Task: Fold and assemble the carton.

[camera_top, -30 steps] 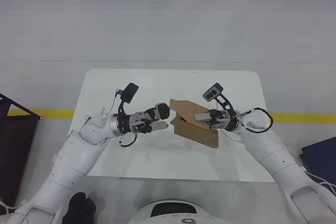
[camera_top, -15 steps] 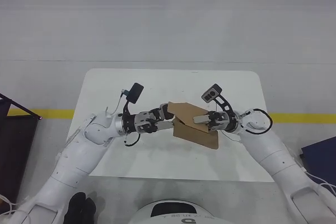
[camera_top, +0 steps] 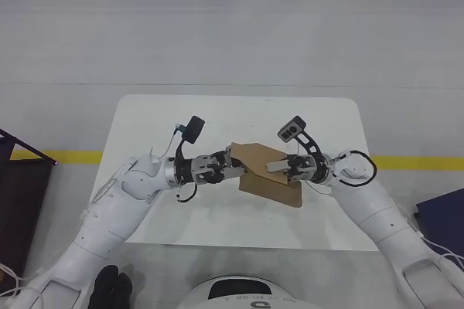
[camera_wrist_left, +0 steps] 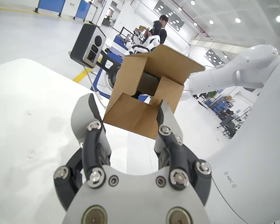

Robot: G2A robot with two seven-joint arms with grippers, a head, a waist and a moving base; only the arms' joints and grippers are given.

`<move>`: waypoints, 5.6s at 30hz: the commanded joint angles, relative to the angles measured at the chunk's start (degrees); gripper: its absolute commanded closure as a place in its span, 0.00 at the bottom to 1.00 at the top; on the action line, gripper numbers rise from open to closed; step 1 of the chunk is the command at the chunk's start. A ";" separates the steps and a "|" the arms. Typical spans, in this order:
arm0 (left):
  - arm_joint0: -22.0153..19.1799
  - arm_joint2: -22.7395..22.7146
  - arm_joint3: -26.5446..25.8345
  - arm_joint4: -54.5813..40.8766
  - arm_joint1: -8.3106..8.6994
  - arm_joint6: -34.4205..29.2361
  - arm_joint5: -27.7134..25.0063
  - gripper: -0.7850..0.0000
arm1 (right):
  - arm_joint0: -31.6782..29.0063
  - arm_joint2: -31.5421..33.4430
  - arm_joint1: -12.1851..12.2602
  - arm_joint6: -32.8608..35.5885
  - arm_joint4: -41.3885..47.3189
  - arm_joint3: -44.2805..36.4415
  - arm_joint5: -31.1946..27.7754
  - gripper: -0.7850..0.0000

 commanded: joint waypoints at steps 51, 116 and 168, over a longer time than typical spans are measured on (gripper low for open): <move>2.43 -3.06 -1.88 -2.03 1.23 7.19 0.49 0.59 | -0.53 1.10 0.94 0.00 0.92 0.02 0.00 1.00; -3.02 4.52 4.65 -74.83 -4.99 -16.54 54.57 0.00 | -3.97 4.97 0.60 0.00 -0.83 2.17 4.36 1.00; 4.35 -4.03 -2.47 -68.85 -5.55 -18.43 57.03 0.00 | -4.76 6.17 -0.60 0.00 -1.99 0.61 6.93 1.00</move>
